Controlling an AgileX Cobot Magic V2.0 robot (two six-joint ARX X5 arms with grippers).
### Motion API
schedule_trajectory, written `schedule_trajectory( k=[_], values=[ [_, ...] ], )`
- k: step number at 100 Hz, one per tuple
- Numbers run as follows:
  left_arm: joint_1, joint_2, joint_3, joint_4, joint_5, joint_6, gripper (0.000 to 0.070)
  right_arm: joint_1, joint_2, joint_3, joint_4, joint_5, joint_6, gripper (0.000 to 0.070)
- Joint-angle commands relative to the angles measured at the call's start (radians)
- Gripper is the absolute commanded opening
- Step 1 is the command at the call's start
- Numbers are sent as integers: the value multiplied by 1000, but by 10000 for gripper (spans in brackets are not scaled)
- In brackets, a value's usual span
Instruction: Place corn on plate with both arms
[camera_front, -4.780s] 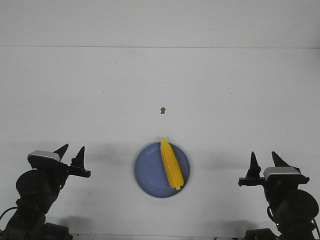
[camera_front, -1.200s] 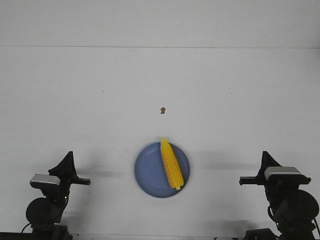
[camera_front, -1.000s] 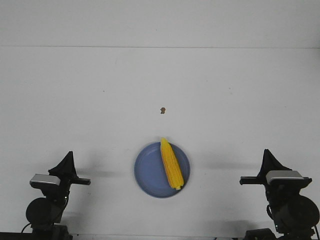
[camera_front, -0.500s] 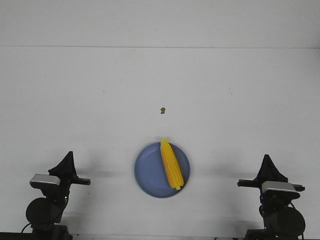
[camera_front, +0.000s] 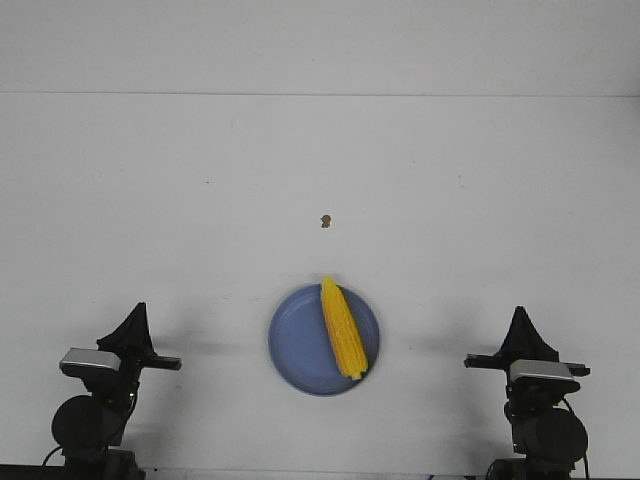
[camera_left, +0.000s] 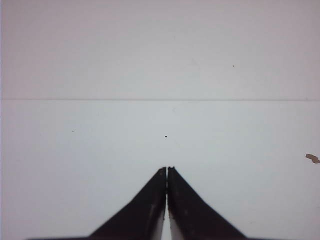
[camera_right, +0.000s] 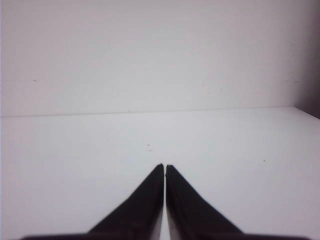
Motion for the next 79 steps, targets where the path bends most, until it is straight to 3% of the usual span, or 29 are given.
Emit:
schedule_trajectory(
  k=[1,79],
  values=[
    [1,-1,-20,11,-3,8,15,0,0,-10,16,-1,17,12],
    [1,-1,-20,11,-3,8,15,0,0,-10,37,0,16,12]
  ],
)
